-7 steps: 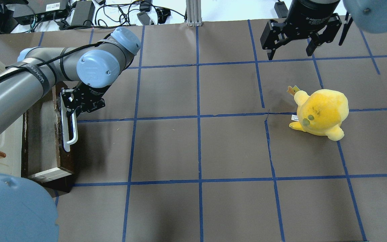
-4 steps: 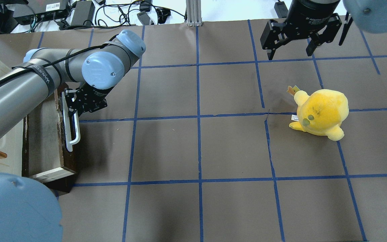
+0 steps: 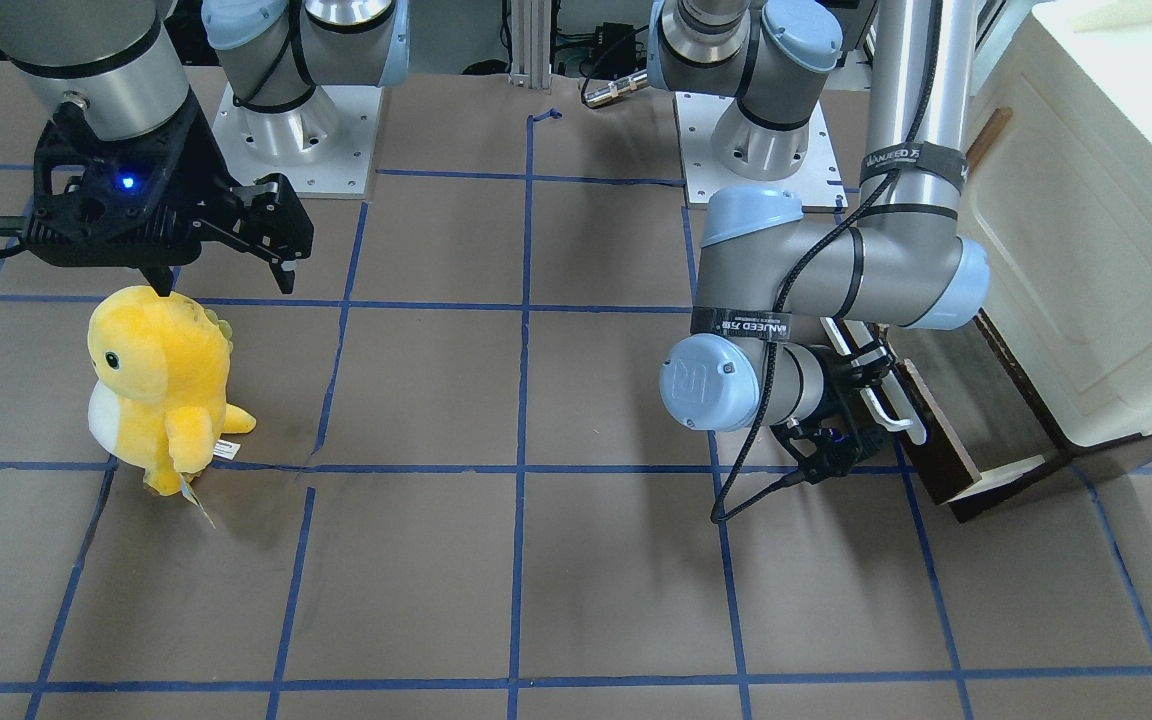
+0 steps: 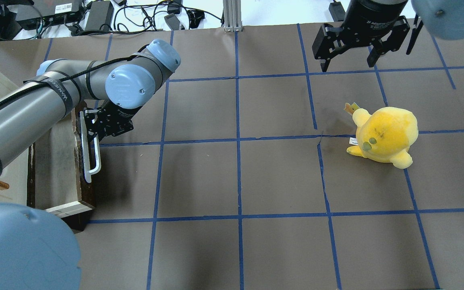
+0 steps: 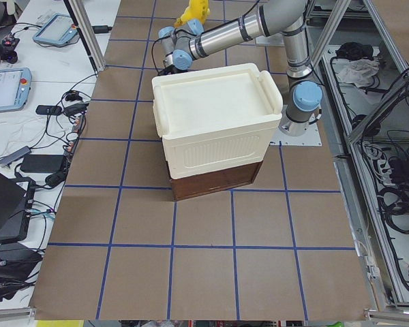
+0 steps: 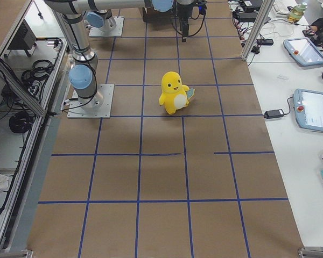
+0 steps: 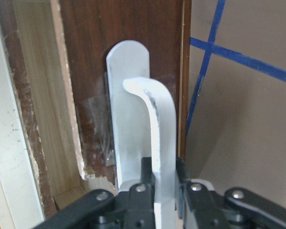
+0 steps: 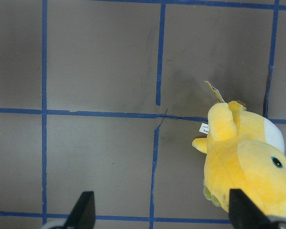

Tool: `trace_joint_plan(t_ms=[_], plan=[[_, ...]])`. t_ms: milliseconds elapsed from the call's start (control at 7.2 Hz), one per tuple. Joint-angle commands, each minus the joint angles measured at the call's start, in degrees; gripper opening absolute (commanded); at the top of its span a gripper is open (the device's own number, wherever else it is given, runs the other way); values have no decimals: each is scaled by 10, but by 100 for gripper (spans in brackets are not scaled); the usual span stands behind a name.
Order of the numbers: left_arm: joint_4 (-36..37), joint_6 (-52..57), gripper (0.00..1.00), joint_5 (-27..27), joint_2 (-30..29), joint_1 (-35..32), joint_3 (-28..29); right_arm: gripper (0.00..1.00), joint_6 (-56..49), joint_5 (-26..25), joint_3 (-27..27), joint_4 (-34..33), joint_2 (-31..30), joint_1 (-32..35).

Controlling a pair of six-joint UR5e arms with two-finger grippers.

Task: Pull drawer sideways
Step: 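Keep pulling the drawer farther out with the left gripper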

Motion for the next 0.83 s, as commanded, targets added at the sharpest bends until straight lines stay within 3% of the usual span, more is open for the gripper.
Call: trace_joint_plan(t_ms=[0,694], plan=[[0,0,0,-2,-1,-1,2,100,0,1,0,0,0,0],[1,-2,0,-12,-9,-8,18,100,-1,1,0,0,0,0]])
